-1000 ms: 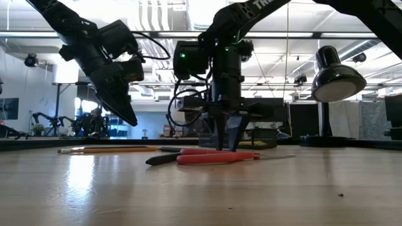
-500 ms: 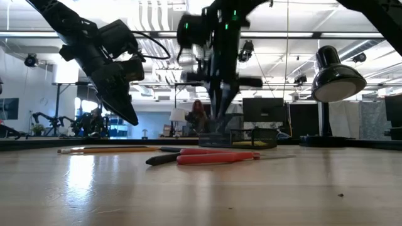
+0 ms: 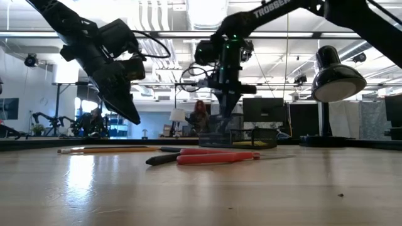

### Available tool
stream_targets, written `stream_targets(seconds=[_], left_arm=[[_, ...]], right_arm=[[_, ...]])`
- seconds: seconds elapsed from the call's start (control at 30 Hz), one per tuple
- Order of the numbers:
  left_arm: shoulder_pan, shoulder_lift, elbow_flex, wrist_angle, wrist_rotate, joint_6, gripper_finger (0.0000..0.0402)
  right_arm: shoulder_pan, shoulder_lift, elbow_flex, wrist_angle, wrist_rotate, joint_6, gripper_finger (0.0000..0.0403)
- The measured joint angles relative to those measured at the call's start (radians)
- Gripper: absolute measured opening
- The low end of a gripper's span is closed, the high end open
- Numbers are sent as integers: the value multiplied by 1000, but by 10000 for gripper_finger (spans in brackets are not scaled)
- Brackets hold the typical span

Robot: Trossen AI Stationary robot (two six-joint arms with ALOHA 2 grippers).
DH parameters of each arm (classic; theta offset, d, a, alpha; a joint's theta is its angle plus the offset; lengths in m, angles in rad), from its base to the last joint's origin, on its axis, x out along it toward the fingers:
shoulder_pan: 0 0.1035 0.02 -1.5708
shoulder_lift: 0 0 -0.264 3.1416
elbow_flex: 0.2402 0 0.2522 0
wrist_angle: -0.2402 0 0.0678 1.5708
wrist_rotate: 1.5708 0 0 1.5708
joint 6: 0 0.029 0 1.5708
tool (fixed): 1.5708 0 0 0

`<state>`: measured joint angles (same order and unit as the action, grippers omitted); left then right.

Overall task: Pick and place office supplies into organizer
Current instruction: Put the blue eraser into the desk organizer, then put the top right pen into the desk organizer

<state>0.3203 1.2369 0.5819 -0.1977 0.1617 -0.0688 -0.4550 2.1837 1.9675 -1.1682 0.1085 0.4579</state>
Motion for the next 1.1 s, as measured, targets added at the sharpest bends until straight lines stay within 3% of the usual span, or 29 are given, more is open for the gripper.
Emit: stream_targets(seconds=[0.27,0.5,0.87,1.0,1.1], left_arm=[[0,0,0,3,-15,-2,129],[0,0,0,3,-18,-3,129],[0,0,0,-1,-18,-5,129],[0,0,0,-5,-18,-6,129],[0,-4,0,-43,-18,-4,129]], right_arm=[[-8,37,0,16,19,-131,26],[1,50,8,30,31,-129,33],[203,-50,29,-7,-71,-302,128],[239,-46,-3,31,-249,-317,157],[291,-38,-38,99,-235,-323,167]])
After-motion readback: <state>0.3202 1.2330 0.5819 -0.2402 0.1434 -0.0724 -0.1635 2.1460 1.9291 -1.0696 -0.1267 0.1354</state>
